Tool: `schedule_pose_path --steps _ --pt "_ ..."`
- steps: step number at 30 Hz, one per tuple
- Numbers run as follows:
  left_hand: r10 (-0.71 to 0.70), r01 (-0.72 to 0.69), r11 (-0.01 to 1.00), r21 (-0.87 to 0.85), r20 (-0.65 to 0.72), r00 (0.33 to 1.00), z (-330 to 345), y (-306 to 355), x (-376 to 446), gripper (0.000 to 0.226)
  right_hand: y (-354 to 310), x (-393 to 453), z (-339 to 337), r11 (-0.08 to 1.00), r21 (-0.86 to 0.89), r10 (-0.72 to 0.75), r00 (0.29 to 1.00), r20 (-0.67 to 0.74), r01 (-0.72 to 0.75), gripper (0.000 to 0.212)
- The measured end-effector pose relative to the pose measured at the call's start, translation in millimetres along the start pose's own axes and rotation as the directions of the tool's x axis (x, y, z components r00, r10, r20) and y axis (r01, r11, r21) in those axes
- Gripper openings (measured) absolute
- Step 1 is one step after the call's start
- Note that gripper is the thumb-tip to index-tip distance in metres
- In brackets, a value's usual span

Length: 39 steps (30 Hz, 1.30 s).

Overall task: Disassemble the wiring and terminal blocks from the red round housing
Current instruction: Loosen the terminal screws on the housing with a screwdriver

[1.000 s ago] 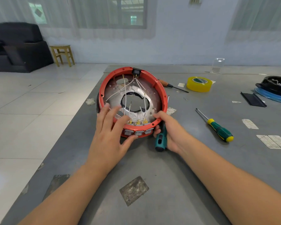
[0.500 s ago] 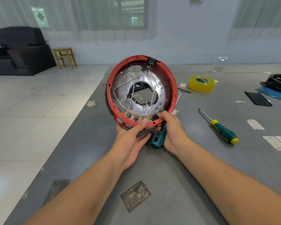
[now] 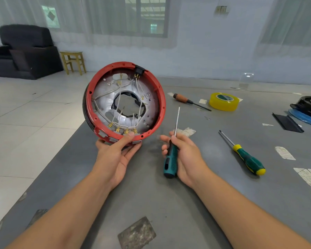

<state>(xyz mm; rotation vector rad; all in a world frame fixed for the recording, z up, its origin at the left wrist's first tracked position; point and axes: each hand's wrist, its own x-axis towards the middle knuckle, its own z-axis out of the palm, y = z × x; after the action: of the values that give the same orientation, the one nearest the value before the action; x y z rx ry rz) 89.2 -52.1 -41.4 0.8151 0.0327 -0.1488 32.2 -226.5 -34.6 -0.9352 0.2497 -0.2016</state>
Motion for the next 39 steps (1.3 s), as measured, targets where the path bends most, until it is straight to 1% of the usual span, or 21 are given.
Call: schedule_pose_path --steps 2,3,5,7,9,11,12,14,16,19,22,25,29,31,33,35,37,39 --pt "0.012 -0.012 1.0 -0.025 -0.003 1.0 -3.6 6.5 3.7 0.085 -2.0 -4.6 -1.1 1.0 -0.005 0.005 0.999 0.051 -0.004 0.016" --pt "0.009 -0.009 0.999 -0.043 0.005 1.0 -4.2 8.8 3.9 0.088 -4.0 -7.1 -1.6 0.999 -0.036 0.014 0.996 0.089 -0.011 0.02" --pt "-0.004 0.005 0.998 -0.056 0.014 1.0 -3.6 11.0 2.9 0.092 -8.4 -12.3 -3.0 0.988 -0.155 0.04 0.986 0.162 -0.015 0.025" --pt "-0.007 0.007 0.998 -0.061 -0.003 1.0 -3.9 11.3 3.2 0.087 -10.5 -17.2 -5.8 0.968 -0.25 0.061 0.975 0.212 -0.006 0.028" --pt "0.006 -0.008 0.998 -0.064 -0.021 1.0 -6.1 12.3 5.5 0.081 -10.9 -20.6 -9.3 0.961 -0.276 0.055 0.967 0.249 0.016 0.028" --pt "0.021 -0.024 0.998 -0.06 -0.038 0.999 -7.5 14.8 7.7 0.077 -10.4 -21.8 -11.7 0.961 -0.276 0.05 0.964 0.261 0.025 0.024" --pt "0.024 -0.027 0.998 -0.059 -0.043 0.999 -7.4 15.4 8.4 0.076 -10.0 -22.6 -12.1 0.952 -0.305 0.044 0.965 0.259 0.038 0.023" --pt "0.02 -0.022 0.999 -0.049 -0.039 0.999 -6.3 15.6 8.7 0.08 -8.6 -24.3 -12.4 0.903 -0.418 0.02 0.965 0.263 0.096 0.02" --pt "0.018 -0.018 1.0 -0.013 -0.041 0.999 -6.7 17.9 10.1 0.081 -7.0 -27.4 -11.4 0.853 -0.499 0.01 0.95 0.311 0.155 0.017" --pt "0.045 -0.042 0.998 0.051 -0.056 0.997 -14.3 29.4 16.9 0.082 -5.3 -31.1 -10.8 0.816 -0.537 0.012 0.924 0.383 0.212 0.021" --pt "0.041 -0.039 0.997 0.064 -0.033 0.999 -23.1 42.7 19.5 0.088 -3.0 -28.4 -15.8 0.765 -0.586 -0.039 0.928 0.371 0.267 0.023" --pt "0.017 -0.017 0.998 0.064 0.0 1.0 -28.9 45.6 17.7 0.094 -0.7 -22.8 -23.4 0.629 -0.687 -0.082 0.91 0.406 0.364 0.029" --pt "0.022 -0.023 0.993 0.112 0.014 1.0 -35.9 41.4 25.1 0.079 -7.7 -18.3 -32.0 0.428 -0.774 -0.076 0.872 0.484 0.467 0.032" --pt "0.033 -0.034 0.99 0.136 0.012 0.999 -37.2 38.9 26.9 0.078 -13.9 -17.6 -35.9 0.355 -0.794 -0.073 0.862 0.502 0.493 0.032" --pt "0.045 -0.046 0.985 0.165 0.01 0.999 -37.3 37.4 28.2 0.075 -19.9 -17.6 -39.3 0.258 -0.813 -0.073 0.849 0.523 0.523 0.034" --pt "0.055 -0.055 0.982 0.178 0.007 0.998 -38.0 36.4 29.7 0.072 -23.7 -17.3 -42.2 0.168 -0.821 -0.083 0.838 0.539 0.545 0.03" --pt "0.064 -0.064 0.981 0.183 0.006 0.998 -38.4 37.3 31.9 0.074 -25.9 -17.0 -44.8 0.094 -0.84 -0.109 0.844 0.524 0.534 0.025" --pt "0.078 -0.078 0.979 0.19 0.011 0.997 -39.7 39.0 34.7 0.075 -26.5 -17.5 -45.5 -0.043 -0.837 -0.141 0.826 0.546 0.546 0.027"
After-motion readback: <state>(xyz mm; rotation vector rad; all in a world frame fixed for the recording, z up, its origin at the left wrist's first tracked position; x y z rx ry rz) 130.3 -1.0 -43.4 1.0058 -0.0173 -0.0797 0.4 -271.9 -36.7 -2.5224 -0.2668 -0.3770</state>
